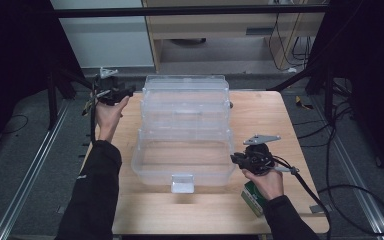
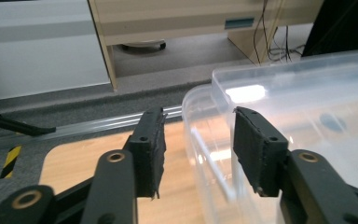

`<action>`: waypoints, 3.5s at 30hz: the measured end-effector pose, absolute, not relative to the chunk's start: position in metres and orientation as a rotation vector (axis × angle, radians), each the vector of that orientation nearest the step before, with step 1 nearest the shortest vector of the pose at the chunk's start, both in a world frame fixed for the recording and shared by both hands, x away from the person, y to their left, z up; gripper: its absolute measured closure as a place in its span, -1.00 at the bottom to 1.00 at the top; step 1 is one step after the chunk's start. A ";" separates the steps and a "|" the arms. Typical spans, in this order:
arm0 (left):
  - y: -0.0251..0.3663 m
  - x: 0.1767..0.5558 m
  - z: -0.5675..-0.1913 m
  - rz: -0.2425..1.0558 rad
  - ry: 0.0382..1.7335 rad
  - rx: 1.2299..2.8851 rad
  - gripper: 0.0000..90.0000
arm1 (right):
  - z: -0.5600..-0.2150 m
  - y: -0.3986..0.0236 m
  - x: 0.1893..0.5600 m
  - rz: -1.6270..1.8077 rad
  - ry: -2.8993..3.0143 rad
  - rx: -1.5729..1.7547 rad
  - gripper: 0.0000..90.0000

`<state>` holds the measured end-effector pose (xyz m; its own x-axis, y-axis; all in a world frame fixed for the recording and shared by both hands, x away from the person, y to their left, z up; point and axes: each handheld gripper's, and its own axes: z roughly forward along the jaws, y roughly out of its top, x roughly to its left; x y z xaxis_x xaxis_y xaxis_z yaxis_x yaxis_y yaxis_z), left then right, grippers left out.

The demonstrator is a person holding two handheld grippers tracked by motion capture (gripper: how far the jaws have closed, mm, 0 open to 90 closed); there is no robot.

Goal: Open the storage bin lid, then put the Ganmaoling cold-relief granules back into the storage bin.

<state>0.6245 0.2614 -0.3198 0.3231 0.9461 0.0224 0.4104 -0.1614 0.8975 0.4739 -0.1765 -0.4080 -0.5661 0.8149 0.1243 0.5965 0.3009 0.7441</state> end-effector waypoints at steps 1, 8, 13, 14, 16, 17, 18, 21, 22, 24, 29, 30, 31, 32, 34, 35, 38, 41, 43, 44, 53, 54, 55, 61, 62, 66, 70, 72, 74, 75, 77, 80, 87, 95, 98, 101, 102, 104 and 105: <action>0.264 0.619 -0.320 0.793 1.217 1.734 0.10 | -0.408 -0.177 0.474 1.127 2.295 1.281 0.76; 0.280 0.568 -0.321 0.796 1.189 1.790 -0.01 | -0.408 -0.178 0.475 1.132 2.304 1.284 0.75; 0.282 0.546 -0.326 0.781 1.173 1.827 -0.05 | -0.407 -0.178 0.475 1.131 2.306 1.292 0.75; 0.283 0.536 -0.330 0.757 1.162 1.835 -0.06 | -0.408 -0.178 0.476 1.131 2.308 1.293 0.75; 0.283 0.525 -0.336 0.740 1.156 1.841 -0.06 | -0.407 -0.178 0.476 1.132 2.307 1.298 0.75; 0.284 0.520 -0.339 0.731 1.157 1.845 -0.06 | -0.407 -0.178 0.476 1.133 2.307 1.297 0.74; 0.284 0.515 -0.342 0.722 1.158 1.853 -0.06 | -0.407 -0.178 0.476 1.133 2.307 1.299 0.74; 0.283 0.503 -0.353 0.704 1.161 1.870 -0.05 | -0.407 -0.178 0.476 1.130 2.307 1.304 0.75; 0.283 0.499 -0.357 0.695 1.161 1.876 -0.04 | -0.407 -0.178 0.476 1.130 2.307 1.305 0.75; 0.280 0.493 -0.365 0.675 1.161 1.886 -0.03 | -0.407 -0.178 0.476 1.128 2.307 1.307 0.75; 0.274 0.484 -0.383 0.640 1.152 1.923 0.00 | -0.407 -0.177 0.476 1.128 2.304 1.310 0.75; 0.274 0.483 -0.385 0.646 1.153 1.933 0.00 | -0.407 -0.177 0.476 1.128 2.304 1.310 0.75; 0.274 0.482 -0.387 0.657 1.156 1.927 0.00 | -0.407 -0.177 0.475 1.128 2.303 1.311 0.75; 0.275 0.482 -0.388 0.652 1.160 1.921 0.00 | -0.407 -0.177 0.475 1.129 2.302 1.310 0.75; 0.278 0.480 -0.390 0.667 1.161 1.915 0.00 | -0.407 -0.177 0.475 1.128 2.301 1.308 0.75; 0.280 0.478 -0.391 0.672 1.167 1.910 -0.01 | -0.407 -0.177 0.475 1.126 2.301 1.309 0.75; 0.287 0.474 -0.397 0.686 1.174 1.897 -0.04 | -0.407 -0.176 0.475 1.119 2.296 1.305 0.74; 0.291 0.472 -0.401 0.706 1.177 1.894 -0.09 | -0.405 -0.176 0.473 1.105 2.300 1.285 0.68; 0.297 0.473 -0.406 0.700 1.179 1.885 -0.13 | -0.400 -0.179 0.471 1.122 2.285 1.280 0.64; 0.298 0.474 -0.409 0.704 1.184 1.882 -0.15 | -0.397 -0.181 0.469 1.133 2.275 1.280 0.62; 0.307 0.480 -0.429 0.714 1.242 1.906 -0.24 | -0.378 -0.202 0.457 1.075 2.240 1.269 0.33; 0.307 0.481 -0.430 0.711 1.244 1.908 -0.24 | -0.376 -0.205 0.456 1.070 2.243 1.265 0.31; 0.307 0.482 -0.431 0.710 1.248 1.910 -0.25 | -0.374 -0.207 0.454 1.068 2.248 1.271 0.27; 0.311 0.482 -0.431 0.720 1.259 1.891 -0.27 | -0.366 -0.210 0.447 0.943 2.312 1.258 0.01; 0.312 0.483 -0.431 0.718 1.261 1.890 -0.27 | -0.365 -0.210 0.446 0.927 2.323 1.259 -0.04; 0.312 0.483 -0.432 0.713 1.262 1.891 -0.29 | -0.361 -0.210 0.442 0.882 2.356 1.269 -0.19; 0.313 0.484 -0.433 0.715 1.262 1.895 -0.31 | -0.360 -0.212 0.440 0.844 2.391 1.304 -0.30; 0.314 0.485 -0.434 0.723 1.269 1.897 -0.32 | -0.359 -0.212 0.439 0.840 2.400 1.315 -0.33; 0.316 0.485 -0.434 0.725 1.277 1.898 -0.31 | -0.358 -0.213 0.438 0.832 2.408 1.322 -0.37; 0.316 0.485 -0.434 0.725 1.277 1.898 -0.31 | -0.358 -0.213 0.438 0.824 2.416 1.322 -0.39; 0.318 0.486 -0.435 0.732 1.294 1.895 -0.30 | -0.357 -0.212 0.437 0.807 2.421 1.326 -0.44; 0.320 0.487 -0.435 0.732 1.309 1.893 -0.25 | -0.356 -0.212 0.435 0.784 2.431 1.322 -0.48; 0.323 0.488 -0.436 0.724 1.342 1.899 -0.30 | -0.359 -0.209 0.431 0.730 2.472 1.333 -0.56; 0.323 0.489 -0.437 0.721 1.346 1.908 -0.34 | -0.364 -0.203 0.427 0.647 2.514 1.332 -0.68; 0.322 0.489 -0.437 0.719 1.343 1.910 -0.34 | -0.368 -0.200 0.426 0.607 2.547 1.326 -0.73; 0.323 0.488 -0.437 0.721 1.341 1.908 -0.34 | -0.372 -0.199 0.427 0.572 2.565 1.331 -0.76; 0.323 0.488 -0.437 0.721 1.340 1.909 -0.34 | -0.373 -0.199 0.427 0.561 2.568 1.338 -0.77; 0.323 0.489 -0.437 0.720 1.341 1.909 -0.34 | -0.375 -0.199 0.427 0.541 2.577 1.343 -0.79; 0.323 0.489 -0.437 0.719 1.342 1.909 -0.34 | -0.377 -0.199 0.428 0.537 2.584 1.341 -0.80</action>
<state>0.4886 0.3231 -0.4373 0.3140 0.9480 0.0526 0.5688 -0.2321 0.7891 0.4281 -0.1994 -0.3766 -0.5766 0.8170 0.0056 0.7515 0.5277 0.3959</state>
